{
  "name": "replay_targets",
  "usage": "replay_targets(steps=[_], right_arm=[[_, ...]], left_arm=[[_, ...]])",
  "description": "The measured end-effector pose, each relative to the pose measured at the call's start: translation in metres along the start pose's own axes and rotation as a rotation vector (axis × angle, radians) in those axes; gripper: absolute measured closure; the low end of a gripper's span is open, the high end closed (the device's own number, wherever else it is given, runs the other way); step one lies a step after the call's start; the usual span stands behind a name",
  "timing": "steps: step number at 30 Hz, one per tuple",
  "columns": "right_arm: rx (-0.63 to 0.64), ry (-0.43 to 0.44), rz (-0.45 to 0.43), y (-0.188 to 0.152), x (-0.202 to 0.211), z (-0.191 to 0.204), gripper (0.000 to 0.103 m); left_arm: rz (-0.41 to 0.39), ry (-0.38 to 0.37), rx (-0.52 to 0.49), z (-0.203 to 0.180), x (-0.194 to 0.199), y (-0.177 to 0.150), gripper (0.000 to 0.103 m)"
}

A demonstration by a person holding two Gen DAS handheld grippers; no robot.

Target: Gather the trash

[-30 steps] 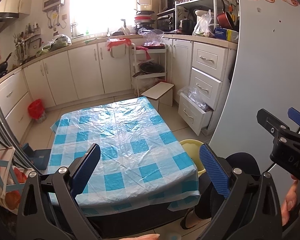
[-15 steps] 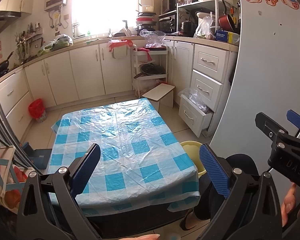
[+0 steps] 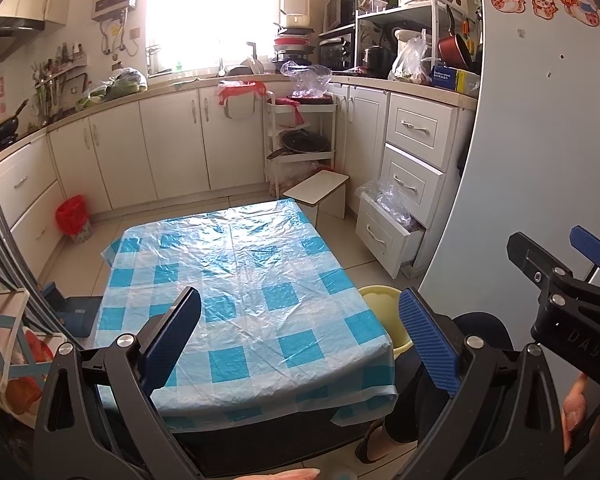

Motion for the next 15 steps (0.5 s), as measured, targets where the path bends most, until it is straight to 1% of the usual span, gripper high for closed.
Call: replay_targets(steps=[6,11,15], right_arm=[[0.002,0.007,0.000,0.000,0.000,0.002,0.007],[0.010,0.012,0.003,-0.002,-0.001,0.004,0.007],[0.013,0.010,-0.002,-0.001,-0.001,0.005,0.007]], left_arm=[[0.000,-0.005,0.005,0.001,-0.001,0.000,0.008],[0.001,-0.058,0.027,0.006,-0.003,-0.002,0.008],[-0.008,-0.049,0.032,0.013,-0.003,-0.003,0.008]])
Point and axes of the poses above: each gripper's, at about its wrist camera, not at the fingertips, and x roughly against the way its jaws point, z to its left, y to its top, the point moved 4 cm from there along -x, roughly the way its jaws point, and after that the axes turned 13 degrees about z, right-handed, at the moved point
